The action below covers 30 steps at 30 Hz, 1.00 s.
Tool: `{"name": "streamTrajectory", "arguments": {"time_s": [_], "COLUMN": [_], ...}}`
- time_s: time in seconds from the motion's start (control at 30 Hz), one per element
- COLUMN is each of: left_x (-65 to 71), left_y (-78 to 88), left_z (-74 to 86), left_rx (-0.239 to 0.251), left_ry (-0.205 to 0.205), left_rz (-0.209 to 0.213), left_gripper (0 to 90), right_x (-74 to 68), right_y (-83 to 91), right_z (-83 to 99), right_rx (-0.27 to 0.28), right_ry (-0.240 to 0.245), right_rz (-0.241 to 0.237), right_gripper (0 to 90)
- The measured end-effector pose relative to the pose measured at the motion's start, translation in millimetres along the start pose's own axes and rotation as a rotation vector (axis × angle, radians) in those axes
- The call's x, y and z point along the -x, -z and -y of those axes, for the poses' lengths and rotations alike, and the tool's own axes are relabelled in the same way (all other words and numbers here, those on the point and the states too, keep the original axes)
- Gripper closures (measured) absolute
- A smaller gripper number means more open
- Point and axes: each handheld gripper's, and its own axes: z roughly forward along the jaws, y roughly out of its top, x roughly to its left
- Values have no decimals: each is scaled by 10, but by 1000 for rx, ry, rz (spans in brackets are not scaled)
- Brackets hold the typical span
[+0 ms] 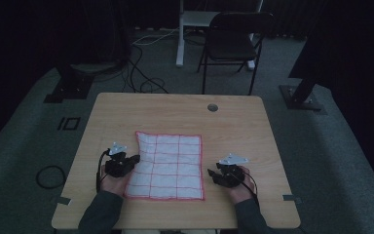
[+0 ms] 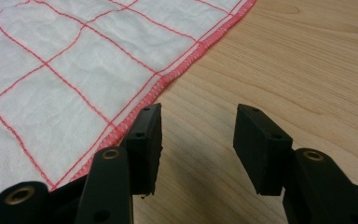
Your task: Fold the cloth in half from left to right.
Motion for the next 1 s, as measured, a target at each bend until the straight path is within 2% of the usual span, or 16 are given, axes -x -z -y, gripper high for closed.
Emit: {"name": "streamTrajectory", "arguments": {"time_s": [0.47, 1.0], "left_x": [245, 488], "left_y": [-19, -160], "left_z": [-198, -318], "left_rx": [27, 12], "left_ry": [-37, -80], "left_rz": [79, 129], "left_gripper": [880, 881], "right_x": [14, 14], "right_y": [-3, -2], "right_z": [9, 7], "right_rx": [0, 1], "right_ry": [-2, -1], "right_rz": [1, 1], "right_gripper": [518, 517]}}
